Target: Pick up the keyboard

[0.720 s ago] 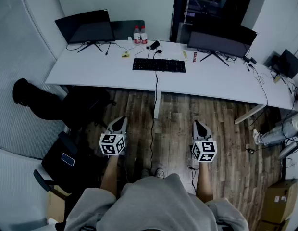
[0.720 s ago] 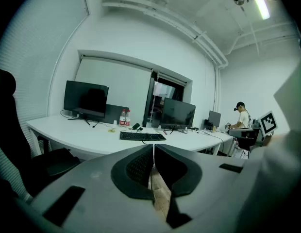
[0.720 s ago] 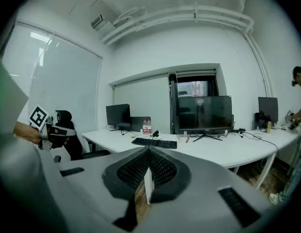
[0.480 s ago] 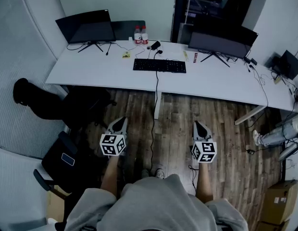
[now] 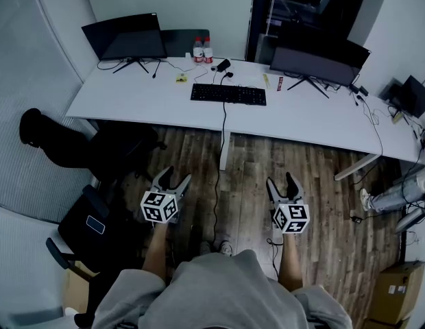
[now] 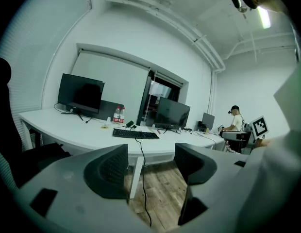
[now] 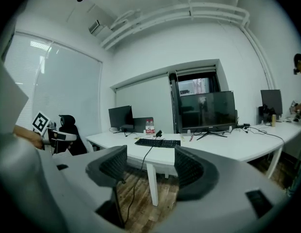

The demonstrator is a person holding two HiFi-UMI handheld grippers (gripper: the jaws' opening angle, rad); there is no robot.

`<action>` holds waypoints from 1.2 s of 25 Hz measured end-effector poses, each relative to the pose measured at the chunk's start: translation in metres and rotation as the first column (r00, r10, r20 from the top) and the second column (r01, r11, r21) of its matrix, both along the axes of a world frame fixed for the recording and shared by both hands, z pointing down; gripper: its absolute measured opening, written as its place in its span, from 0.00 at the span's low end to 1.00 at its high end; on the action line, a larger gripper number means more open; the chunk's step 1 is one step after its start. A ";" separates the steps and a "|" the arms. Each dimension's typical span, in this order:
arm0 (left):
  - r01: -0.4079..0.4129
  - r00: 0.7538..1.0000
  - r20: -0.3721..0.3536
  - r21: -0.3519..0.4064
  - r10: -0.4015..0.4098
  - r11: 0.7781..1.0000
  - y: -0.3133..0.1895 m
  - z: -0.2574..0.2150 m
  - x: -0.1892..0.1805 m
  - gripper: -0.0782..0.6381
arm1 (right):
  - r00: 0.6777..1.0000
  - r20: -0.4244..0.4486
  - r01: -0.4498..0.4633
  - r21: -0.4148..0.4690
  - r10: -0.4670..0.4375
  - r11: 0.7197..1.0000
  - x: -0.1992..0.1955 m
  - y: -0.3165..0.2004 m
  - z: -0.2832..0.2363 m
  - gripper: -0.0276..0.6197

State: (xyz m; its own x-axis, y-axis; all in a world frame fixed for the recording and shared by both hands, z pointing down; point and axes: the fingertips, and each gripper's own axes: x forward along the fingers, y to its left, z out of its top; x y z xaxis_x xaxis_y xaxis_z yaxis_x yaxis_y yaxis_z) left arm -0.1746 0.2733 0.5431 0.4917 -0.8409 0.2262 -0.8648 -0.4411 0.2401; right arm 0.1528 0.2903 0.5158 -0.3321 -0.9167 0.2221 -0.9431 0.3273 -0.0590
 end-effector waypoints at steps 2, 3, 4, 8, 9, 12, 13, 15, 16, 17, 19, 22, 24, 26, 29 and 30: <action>-0.001 1.000 -0.001 0.009 0.001 1.000 0.001 -0.002 0.003 0.50 | 1.000 0.003 0.005 -0.005 -0.005 1.000 0.002 0.001 0.002 0.50; 0.003 1.000 -0.002 0.014 -0.002 1.000 0.001 -0.003 0.004 0.50 | 1.000 0.003 0.008 -0.008 -0.008 1.000 0.002 0.001 0.004 0.50; 0.006 1.000 -0.004 0.017 -0.006 1.000 0.001 -0.003 0.006 0.50 | 1.000 0.001 0.011 -0.012 -0.011 1.000 0.003 0.002 0.006 0.50; 0.018 1.000 0.002 0.017 -0.018 1.000 0.002 -0.003 0.015 0.50 | 1.000 0.000 0.025 -0.020 -0.025 0.999 0.010 0.004 0.010 0.49; 0.021 1.000 0.004 0.016 -0.021 1.000 0.003 -0.003 0.018 0.50 | 1.000 0.001 0.028 -0.019 -0.028 0.999 0.012 0.004 0.010 0.49; 0.023 1.000 0.008 0.013 -0.023 1.000 0.004 -0.002 0.028 0.50 | 0.999 0.002 0.035 -0.012 -0.035 0.999 0.020 0.004 0.010 0.48; 0.023 1.000 0.010 0.013 -0.023 1.000 0.004 -0.002 0.032 0.50 | 0.999 0.001 0.038 -0.010 -0.038 0.999 0.023 0.004 0.010 0.47; 0.026 1.000 0.017 0.013 -0.026 1.000 0.005 0.000 0.039 0.49 | 0.999 -0.002 0.048 -0.008 -0.048 0.999 0.027 0.003 0.010 0.46; 0.029 0.999 0.019 0.012 -0.029 1.000 0.006 0.001 0.042 0.49 | 0.999 -0.004 0.054 -0.009 -0.054 0.999 0.029 0.003 0.011 0.46; 0.032 0.999 0.020 0.012 -0.032 0.999 0.006 0.001 0.045 0.49 | 0.998 -0.006 0.060 -0.011 -0.060 0.998 0.031 0.002 0.012 0.45; 0.037 0.999 0.022 0.010 -0.037 0.999 0.006 0.003 0.048 0.49 | 0.998 -0.010 0.068 -0.014 -0.068 0.998 0.033 0.000 0.013 0.45; 0.039 0.999 0.030 0.005 -0.040 0.999 0.006 0.006 0.052 0.49 | 0.997 -0.010 0.074 -0.019 -0.074 0.997 0.036 -0.004 0.017 0.45; 0.045 0.998 0.035 0.005 -0.045 0.999 0.006 0.006 0.054 0.49 | 0.996 -0.012 0.083 -0.023 -0.083 0.996 0.036 -0.007 0.019 0.45; 0.048 0.998 0.040 0.005 -0.048 0.999 0.005 0.006 0.054 0.49 | 0.996 -0.015 0.086 -0.024 -0.087 0.996 0.036 -0.010 0.020 0.45; 0.052 0.998 0.047 0.005 -0.052 0.999 0.002 0.008 0.051 0.49 | 0.996 -0.020 0.087 -0.020 -0.087 0.996 0.035 -0.018 0.019 0.44; 0.054 0.997 0.049 0.004 -0.054 0.999 0.000 0.009 0.050 0.49 | 0.996 -0.022 0.087 -0.019 -0.087 0.996 0.034 -0.021 0.019 0.44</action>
